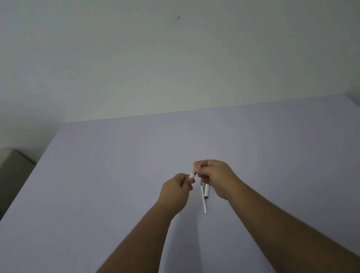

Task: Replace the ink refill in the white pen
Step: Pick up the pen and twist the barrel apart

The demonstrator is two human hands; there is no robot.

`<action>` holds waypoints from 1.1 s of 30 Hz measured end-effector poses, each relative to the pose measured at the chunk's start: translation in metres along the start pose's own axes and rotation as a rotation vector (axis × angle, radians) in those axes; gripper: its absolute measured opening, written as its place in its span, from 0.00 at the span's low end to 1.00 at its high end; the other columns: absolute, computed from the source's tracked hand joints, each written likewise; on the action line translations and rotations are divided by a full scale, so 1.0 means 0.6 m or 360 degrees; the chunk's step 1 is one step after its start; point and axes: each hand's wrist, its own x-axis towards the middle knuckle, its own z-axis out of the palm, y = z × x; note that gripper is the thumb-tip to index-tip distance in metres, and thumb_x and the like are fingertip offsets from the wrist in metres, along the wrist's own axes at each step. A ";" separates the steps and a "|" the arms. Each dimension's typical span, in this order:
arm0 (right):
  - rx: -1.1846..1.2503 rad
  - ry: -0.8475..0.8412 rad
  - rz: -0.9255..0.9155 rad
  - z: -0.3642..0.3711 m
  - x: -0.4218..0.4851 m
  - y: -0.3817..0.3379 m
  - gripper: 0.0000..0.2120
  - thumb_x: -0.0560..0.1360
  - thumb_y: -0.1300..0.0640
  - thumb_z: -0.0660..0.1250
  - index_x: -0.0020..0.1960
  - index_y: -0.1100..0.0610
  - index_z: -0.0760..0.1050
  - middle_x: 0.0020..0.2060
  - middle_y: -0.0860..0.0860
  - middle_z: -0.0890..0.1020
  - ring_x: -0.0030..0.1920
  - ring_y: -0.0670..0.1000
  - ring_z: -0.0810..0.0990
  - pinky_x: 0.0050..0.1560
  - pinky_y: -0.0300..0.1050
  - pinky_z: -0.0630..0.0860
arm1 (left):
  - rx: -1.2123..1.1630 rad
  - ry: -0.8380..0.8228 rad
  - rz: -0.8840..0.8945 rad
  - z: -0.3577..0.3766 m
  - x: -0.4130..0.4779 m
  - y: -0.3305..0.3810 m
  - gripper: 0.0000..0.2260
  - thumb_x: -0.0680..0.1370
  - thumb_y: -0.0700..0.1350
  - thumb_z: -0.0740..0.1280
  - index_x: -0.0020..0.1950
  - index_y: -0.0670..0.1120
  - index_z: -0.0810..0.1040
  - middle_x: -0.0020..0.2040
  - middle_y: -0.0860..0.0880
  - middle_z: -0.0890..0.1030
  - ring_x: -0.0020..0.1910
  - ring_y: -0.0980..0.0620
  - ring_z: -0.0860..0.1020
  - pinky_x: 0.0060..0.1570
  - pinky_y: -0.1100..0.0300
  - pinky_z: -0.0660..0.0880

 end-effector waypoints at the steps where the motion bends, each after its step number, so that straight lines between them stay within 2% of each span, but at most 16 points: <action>1: 0.0045 -0.0014 0.0006 0.002 -0.001 -0.003 0.04 0.72 0.62 0.70 0.43 0.55 0.82 0.38 0.52 0.81 0.38 0.48 0.78 0.43 0.41 0.77 | 0.0013 0.0007 0.0007 -0.001 0.001 0.000 0.10 0.80 0.48 0.58 0.49 0.48 0.78 0.37 0.56 0.77 0.34 0.57 0.73 0.35 0.64 0.70; 3: 0.0023 0.0016 0.0021 0.004 0.000 -0.006 0.01 0.72 0.57 0.71 0.43 0.55 0.81 0.39 0.51 0.81 0.38 0.48 0.77 0.43 0.42 0.77 | 0.0024 0.0014 0.0015 -0.003 0.005 0.000 0.11 0.80 0.48 0.57 0.50 0.48 0.78 0.38 0.56 0.77 0.35 0.57 0.73 0.35 0.64 0.71; 5: -0.0058 0.0071 0.0037 0.005 0.002 -0.005 0.05 0.71 0.53 0.72 0.41 0.55 0.81 0.37 0.51 0.80 0.37 0.48 0.76 0.41 0.42 0.76 | 0.0027 0.0011 0.0016 -0.003 0.007 0.001 0.11 0.80 0.48 0.57 0.51 0.47 0.78 0.38 0.56 0.77 0.35 0.58 0.73 0.36 0.65 0.71; 8: -0.0044 0.0049 0.0013 0.006 0.006 -0.007 0.02 0.72 0.59 0.71 0.41 0.54 0.81 0.36 0.51 0.80 0.36 0.48 0.76 0.40 0.41 0.76 | 0.0042 0.0016 0.0022 -0.004 0.011 0.002 0.11 0.80 0.48 0.58 0.51 0.47 0.79 0.38 0.56 0.77 0.35 0.58 0.73 0.36 0.65 0.70; 10: 0.0020 0.0016 0.0012 0.007 0.007 -0.011 0.03 0.72 0.61 0.70 0.43 0.54 0.81 0.38 0.52 0.81 0.37 0.48 0.77 0.42 0.41 0.77 | 0.0052 0.0025 0.0028 -0.006 0.014 0.003 0.11 0.80 0.48 0.57 0.51 0.46 0.79 0.38 0.55 0.78 0.35 0.58 0.73 0.35 0.65 0.70; 12: -0.0003 0.0033 0.0042 0.009 0.007 -0.014 0.01 0.72 0.57 0.71 0.43 0.55 0.81 0.38 0.52 0.81 0.37 0.48 0.77 0.43 0.42 0.76 | 0.0059 0.0032 0.0034 -0.007 0.016 0.004 0.11 0.80 0.47 0.57 0.51 0.46 0.79 0.38 0.55 0.78 0.35 0.58 0.73 0.35 0.66 0.69; 14: -0.0067 0.0082 0.0055 0.010 0.007 -0.014 0.04 0.71 0.55 0.72 0.40 0.55 0.80 0.36 0.51 0.80 0.35 0.48 0.75 0.41 0.43 0.75 | 0.0051 0.0028 0.0036 -0.007 0.017 0.004 0.11 0.80 0.48 0.57 0.51 0.46 0.78 0.38 0.55 0.77 0.35 0.58 0.73 0.35 0.66 0.69; 18: 0.0013 0.0066 0.0019 0.008 0.010 -0.016 0.05 0.72 0.62 0.69 0.42 0.54 0.81 0.37 0.51 0.80 0.37 0.48 0.77 0.41 0.41 0.76 | 0.0053 0.0015 0.0043 -0.008 0.021 0.005 0.12 0.81 0.48 0.57 0.52 0.46 0.79 0.39 0.53 0.78 0.35 0.57 0.73 0.35 0.65 0.70; 22: -0.0042 0.0113 0.0039 0.007 0.007 -0.016 0.03 0.71 0.56 0.72 0.40 0.54 0.80 0.35 0.50 0.80 0.35 0.48 0.75 0.39 0.41 0.75 | 0.0077 0.0022 0.0050 -0.009 0.021 0.006 0.12 0.81 0.49 0.57 0.53 0.46 0.78 0.41 0.52 0.78 0.37 0.56 0.73 0.36 0.66 0.70; 24: -0.0061 0.0134 0.0030 0.007 0.006 -0.015 0.02 0.72 0.57 0.71 0.40 0.55 0.81 0.35 0.50 0.79 0.34 0.47 0.74 0.38 0.41 0.75 | 0.0089 0.0024 0.0051 -0.009 0.021 0.006 0.12 0.81 0.48 0.57 0.53 0.46 0.78 0.42 0.52 0.79 0.38 0.55 0.74 0.37 0.66 0.71; 27: 0.0014 0.0083 0.0013 0.009 0.007 -0.017 0.05 0.72 0.62 0.69 0.43 0.54 0.81 0.38 0.51 0.80 0.37 0.48 0.76 0.42 0.41 0.76 | 0.0093 0.0026 0.0037 -0.010 0.022 0.006 0.12 0.81 0.48 0.57 0.52 0.46 0.78 0.42 0.51 0.79 0.38 0.55 0.74 0.36 0.66 0.70; 29: 0.0009 0.0094 0.0036 0.010 0.006 -0.018 0.02 0.72 0.59 0.70 0.43 0.53 0.81 0.39 0.51 0.81 0.38 0.48 0.76 0.43 0.41 0.76 | 0.0091 0.0025 0.0035 -0.010 0.021 0.006 0.12 0.81 0.48 0.57 0.52 0.46 0.78 0.41 0.52 0.79 0.37 0.56 0.73 0.36 0.66 0.70; 31: -0.0035 0.0120 0.0051 0.012 0.004 -0.016 0.03 0.72 0.54 0.71 0.41 0.54 0.81 0.37 0.50 0.80 0.37 0.48 0.75 0.42 0.42 0.76 | 0.0076 0.0015 0.0029 -0.010 0.021 0.006 0.12 0.81 0.48 0.57 0.52 0.46 0.78 0.40 0.53 0.78 0.37 0.57 0.73 0.36 0.66 0.70; 33: -0.0022 0.0123 0.0036 0.013 0.004 -0.015 0.02 0.72 0.57 0.70 0.41 0.54 0.81 0.37 0.51 0.80 0.37 0.48 0.76 0.42 0.41 0.76 | 0.0072 0.0006 0.0025 -0.010 0.021 0.006 0.12 0.81 0.48 0.57 0.52 0.47 0.78 0.40 0.54 0.78 0.37 0.58 0.73 0.35 0.66 0.70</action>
